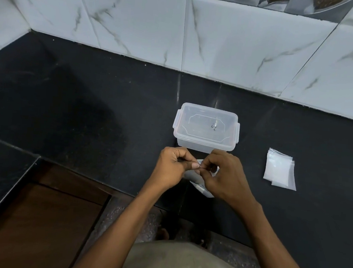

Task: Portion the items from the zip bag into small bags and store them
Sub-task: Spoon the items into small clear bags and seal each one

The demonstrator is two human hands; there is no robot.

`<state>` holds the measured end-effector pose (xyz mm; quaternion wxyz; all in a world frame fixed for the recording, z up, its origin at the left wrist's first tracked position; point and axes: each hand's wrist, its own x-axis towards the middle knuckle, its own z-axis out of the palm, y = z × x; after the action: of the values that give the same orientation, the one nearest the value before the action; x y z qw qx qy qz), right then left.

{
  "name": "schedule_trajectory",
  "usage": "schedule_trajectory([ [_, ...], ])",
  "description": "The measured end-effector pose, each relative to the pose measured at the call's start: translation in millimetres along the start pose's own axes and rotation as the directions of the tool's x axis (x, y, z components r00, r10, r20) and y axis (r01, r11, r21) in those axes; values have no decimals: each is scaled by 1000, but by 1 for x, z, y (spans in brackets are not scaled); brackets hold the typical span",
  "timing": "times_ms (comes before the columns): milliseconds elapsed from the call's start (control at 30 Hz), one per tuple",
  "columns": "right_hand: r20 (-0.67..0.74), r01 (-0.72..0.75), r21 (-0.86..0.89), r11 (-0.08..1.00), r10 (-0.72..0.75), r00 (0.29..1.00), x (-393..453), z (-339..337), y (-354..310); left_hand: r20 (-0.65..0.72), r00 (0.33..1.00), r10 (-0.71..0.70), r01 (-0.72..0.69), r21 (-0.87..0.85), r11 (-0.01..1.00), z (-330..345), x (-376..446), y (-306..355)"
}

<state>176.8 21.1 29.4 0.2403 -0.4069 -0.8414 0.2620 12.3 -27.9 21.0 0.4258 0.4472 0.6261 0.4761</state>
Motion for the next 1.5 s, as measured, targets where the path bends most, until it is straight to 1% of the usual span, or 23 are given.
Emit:
schedule_trajectory([
  [100,-9,-10,70,998,11,1000,2,3,0,-96,994,-51,51,-5,999,4,-4,3],
  [167,-15,-21,94,995,22,1000,3,4,1,-166,985,-41,45,17,999,5,-6,3],
  [300,7,-37,81,996,37,999,3,4,1,-273,961,-40,51,32,998,-3,-7,2],
  [400,55,-51,53,997,48,997,4,5,0,-327,944,-47,60,32,998,-8,-8,1],
  [533,127,-59,17,998,56,990,5,9,0,-374,926,-60,70,16,997,-18,-7,-3],
  [767,175,-72,-2,997,71,982,14,14,-6,-416,902,-115,117,-22,993,-34,0,-17],
  [967,210,-81,-30,996,85,974,40,32,-15,-355,930,-98,104,-2,995,-64,12,-27],
  [1033,227,-98,-46,994,106,968,51,39,-19,-333,936,-114,121,0,993,-75,17,-33],
  [1133,266,-145,-51,988,153,952,71,55,-32,-330,932,-151,155,-14,988,-97,27,-44],
  [1267,269,-156,-48,987,163,949,101,83,-50,-346,918,-194,204,-7,979,-129,45,-65],
  [1400,266,-183,-127,975,212,941,130,114,-65,-437,865,-248,261,-30,965,-146,59,-79],
  [1433,257,-181,-150,972,215,942,137,121,-68,-483,846,-227,263,6,965,-147,60,-80],
  [1500,248,-180,-201,963,228,942,148,133,-72,-574,808,-135,253,130,959,-145,58,-83],
])
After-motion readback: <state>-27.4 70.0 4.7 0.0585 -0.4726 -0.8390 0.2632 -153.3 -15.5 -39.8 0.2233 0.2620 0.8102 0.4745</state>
